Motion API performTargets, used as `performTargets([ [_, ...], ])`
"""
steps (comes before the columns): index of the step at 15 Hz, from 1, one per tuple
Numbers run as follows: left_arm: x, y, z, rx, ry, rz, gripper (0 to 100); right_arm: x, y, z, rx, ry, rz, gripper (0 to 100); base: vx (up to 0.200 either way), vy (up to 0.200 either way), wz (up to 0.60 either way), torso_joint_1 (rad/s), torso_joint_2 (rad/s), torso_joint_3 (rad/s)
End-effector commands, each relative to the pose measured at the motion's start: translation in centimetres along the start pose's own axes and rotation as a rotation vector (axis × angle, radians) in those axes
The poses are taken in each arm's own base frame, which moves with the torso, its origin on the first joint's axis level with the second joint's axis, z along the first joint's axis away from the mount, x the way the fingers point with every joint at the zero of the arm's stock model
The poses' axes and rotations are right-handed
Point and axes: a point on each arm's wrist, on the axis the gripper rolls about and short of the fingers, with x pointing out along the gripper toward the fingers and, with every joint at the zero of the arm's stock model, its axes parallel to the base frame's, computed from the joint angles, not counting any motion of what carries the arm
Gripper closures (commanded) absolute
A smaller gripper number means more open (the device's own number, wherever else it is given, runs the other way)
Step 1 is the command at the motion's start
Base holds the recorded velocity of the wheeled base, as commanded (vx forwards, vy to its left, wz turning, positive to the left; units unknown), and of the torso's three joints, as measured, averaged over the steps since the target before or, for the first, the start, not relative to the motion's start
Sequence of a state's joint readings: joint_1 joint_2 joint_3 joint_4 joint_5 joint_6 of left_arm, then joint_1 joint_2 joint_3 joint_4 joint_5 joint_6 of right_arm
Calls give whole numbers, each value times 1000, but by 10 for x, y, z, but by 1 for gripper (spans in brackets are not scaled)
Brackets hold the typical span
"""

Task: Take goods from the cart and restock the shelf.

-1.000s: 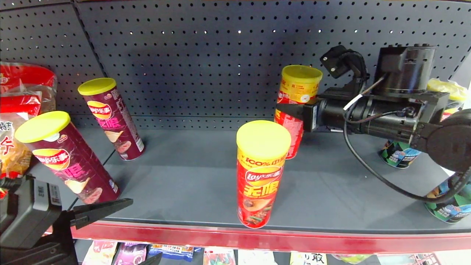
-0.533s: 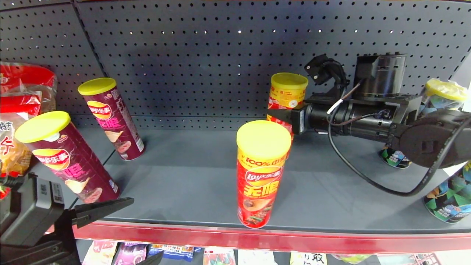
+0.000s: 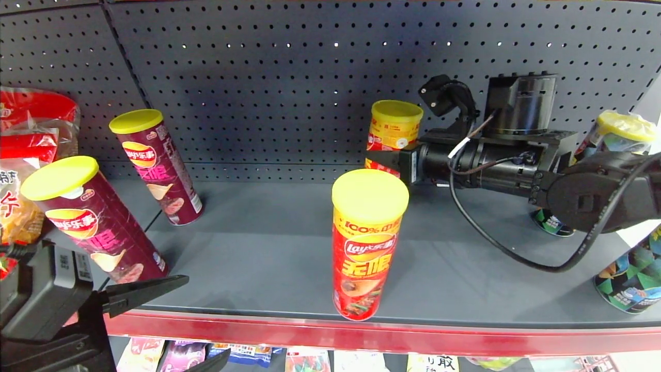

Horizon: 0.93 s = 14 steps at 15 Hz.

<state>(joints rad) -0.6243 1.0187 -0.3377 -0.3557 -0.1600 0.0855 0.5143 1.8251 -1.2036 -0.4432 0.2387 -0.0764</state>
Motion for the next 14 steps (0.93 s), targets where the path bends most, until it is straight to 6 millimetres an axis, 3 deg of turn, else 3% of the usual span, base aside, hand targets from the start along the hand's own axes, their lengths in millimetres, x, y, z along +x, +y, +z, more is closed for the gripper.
performTargets([
  [1, 1, 0, 0, 0, 1, -1, 0, -3, 3, 0, -4, 2, 6, 100, 0, 0, 0, 0, 0, 0],
  [3, 3, 0, 0, -1, 10, -2, 0, -6, 6, -6, -1, 23, 11, 100, 0, 0, 0, 0, 0, 0],
  [4, 3, 0, 0, -1, 10, -3, 0, -8, 6, -10, 3, 34, 12, 0, 0, 0, 0, 0, 0, 0],
  [10, 5, 1, -1, -3, 21, -4, 0, -17, 8, -8, -6, -3, 0, 0, 0, 0, 0, 0, 0, 0],
  [14, 13, 2, -2, -7, 53, -3, 0, -44, 19, -15, -2, 22, -11, 0, 0, 0, 0, 0, 0, 0],
])
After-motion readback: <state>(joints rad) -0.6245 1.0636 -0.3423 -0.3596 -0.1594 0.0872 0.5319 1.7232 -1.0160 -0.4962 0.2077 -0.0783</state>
